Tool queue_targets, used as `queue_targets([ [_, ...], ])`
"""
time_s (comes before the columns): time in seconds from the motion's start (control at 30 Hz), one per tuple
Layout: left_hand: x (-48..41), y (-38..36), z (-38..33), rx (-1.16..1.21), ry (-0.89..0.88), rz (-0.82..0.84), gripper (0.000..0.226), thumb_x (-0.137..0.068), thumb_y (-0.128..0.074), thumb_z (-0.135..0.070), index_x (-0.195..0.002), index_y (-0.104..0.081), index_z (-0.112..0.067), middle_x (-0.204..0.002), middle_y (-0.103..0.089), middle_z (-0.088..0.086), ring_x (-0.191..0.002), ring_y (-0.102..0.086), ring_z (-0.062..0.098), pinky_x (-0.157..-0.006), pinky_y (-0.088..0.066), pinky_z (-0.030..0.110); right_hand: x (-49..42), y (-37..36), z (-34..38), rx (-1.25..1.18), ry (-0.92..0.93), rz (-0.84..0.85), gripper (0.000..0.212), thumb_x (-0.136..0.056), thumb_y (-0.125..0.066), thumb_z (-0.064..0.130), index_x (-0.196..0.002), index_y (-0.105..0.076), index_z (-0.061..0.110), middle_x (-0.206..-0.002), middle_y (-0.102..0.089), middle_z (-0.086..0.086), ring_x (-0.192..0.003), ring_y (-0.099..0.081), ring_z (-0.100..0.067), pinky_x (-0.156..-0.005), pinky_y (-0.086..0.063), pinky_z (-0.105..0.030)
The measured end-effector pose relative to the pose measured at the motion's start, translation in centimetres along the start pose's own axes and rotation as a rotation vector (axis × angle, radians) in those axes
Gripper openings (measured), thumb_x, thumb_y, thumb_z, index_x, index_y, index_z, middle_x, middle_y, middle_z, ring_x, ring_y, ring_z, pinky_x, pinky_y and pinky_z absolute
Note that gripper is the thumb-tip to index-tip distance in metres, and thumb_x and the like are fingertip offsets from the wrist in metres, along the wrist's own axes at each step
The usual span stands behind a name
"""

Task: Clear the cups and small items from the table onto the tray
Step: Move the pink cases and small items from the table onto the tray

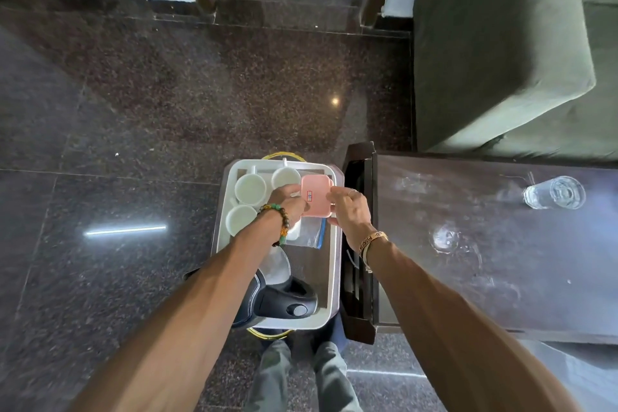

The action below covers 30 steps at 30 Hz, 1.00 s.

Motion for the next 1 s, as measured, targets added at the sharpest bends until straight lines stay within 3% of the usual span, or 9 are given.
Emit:
queue_targets([
  [0.1, -0.2, -0.1, -0.2, -0.014, -0.020, -0.012, 0.059, -0.079, -0.065, 0.003, -0.135, -0.055, -0.015, -0.123, -0.063, 0.011, -0.114, -0.058, 0.026, -0.100, -0.050, 0.038, -0.2, 0.1, 0.0, 0.040, 0.010, -0.029, 0.029, -0.091, -0.059, 0.011, -0.074, -0.064, 0.034, -0.087, -0.067, -0.008, -0.099, -0.068, -0.039, -0.088, -0.058, -0.059],
  [0.23, -0.4, -0.1, -0.2, -0.023, -0.025, -0.015, 0.055, -0.081, -0.064, 0.002, -0.132, -0.056, -0.015, -0.122, -0.063, 0.012, -0.113, -0.059, 0.026, -0.099, -0.051, 0.038, -0.7, 0.0, -0.3, 0.064, -0.028, -0.062, 0.031, -0.087, -0.062, 0.014, -0.066, -0.064, 0.037, -0.083, -0.065, -0.001, -0.102, -0.067, -0.040, -0.091, -0.056, -0.059],
  [0.33, -0.5, 0.0, -0.2, -0.025, -0.015, -0.009, 0.052, -0.081, -0.067, -0.001, -0.131, -0.057, -0.016, -0.123, -0.062, 0.010, -0.113, -0.058, 0.025, -0.100, -0.050, 0.038, -0.5, 0.1, -0.1, 0.065, -0.040, -0.064, 0.012, -0.084, -0.064, 0.020, -0.084, -0.069, 0.031, -0.096, -0.070, -0.008, -0.104, -0.067, -0.036, -0.093, -0.056, -0.056],
  [0.4, -0.5, 0.1, -0.3, -0.034, -0.006, -0.022, 0.053, -0.081, -0.069, -0.004, -0.131, -0.056, -0.016, -0.123, -0.062, 0.010, -0.113, -0.059, 0.026, -0.100, -0.050, 0.038, -0.5, 0.1, 0.0, 0.093, -0.047, -0.055, 0.028, -0.081, -0.065, 0.027, -0.108, -0.069, 0.019, -0.107, -0.071, -0.013, -0.105, -0.066, -0.033, -0.094, -0.056, -0.054],
  [0.53, -0.3, 0.4, -0.5, -0.053, 0.001, -0.039, 0.053, -0.081, -0.070, -0.007, -0.131, -0.056, -0.015, -0.123, -0.062, 0.011, -0.112, -0.059, 0.026, -0.100, -0.050, 0.038, -0.1, 0.5, 0.3, 0.110, -0.066, -0.056, 0.046, -0.084, -0.067, 0.025, -0.128, -0.063, 0.011, -0.115, -0.070, -0.012, -0.109, -0.065, -0.030, -0.098, -0.055, -0.051],
  [0.77, 0.7, 0.3, -0.2, -0.062, -0.011, -0.049, 0.050, -0.080, -0.072, -0.012, -0.128, -0.058, -0.015, -0.121, -0.062, 0.010, -0.110, -0.060, 0.026, -0.101, -0.049, 0.039, 0.9, 1.4, 0.5, 0.110, -0.056, -0.066, 0.048, -0.084, -0.067, 0.026, -0.129, -0.062, 0.010, -0.121, -0.068, -0.018, -0.113, -0.064, -0.033, -0.099, -0.053, -0.052],
  [0.9, 2.6, 0.6, -0.8, -0.075, -0.031, -0.063, 0.048, -0.080, -0.073, -0.015, -0.126, -0.059, -0.013, -0.121, -0.062, 0.011, -0.110, -0.060, 0.028, -0.101, -0.049, 0.041, 2.8, 2.5, 1.2, 0.098, -0.045, -0.069, 0.051, -0.080, -0.067, 0.029, -0.128, -0.064, 0.012, -0.118, -0.068, -0.011, -0.113, -0.064, -0.032, -0.100, -0.054, -0.051],
  [1.0, 5.1, 1.2, -1.8, -0.050, -0.048, -0.058, 0.048, -0.081, -0.074, -0.014, -0.127, -0.058, -0.011, -0.122, -0.061, 0.013, -0.113, -0.059, 0.029, -0.102, -0.048, 0.041, 4.9, 3.6, 2.7, 0.115, 0.001, -0.057, 0.053, -0.078, -0.065, 0.029, -0.127, -0.065, 0.008, -0.105, -0.071, -0.012, -0.103, -0.067, -0.028, -0.097, -0.055, -0.052],
])
Point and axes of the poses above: each hand's wrist, its own x-axis away from the middle knuckle, its own y-axis out of the back of the hand, z = x × y, the point moved 2 cm from there along -x, towards the middle knuckle
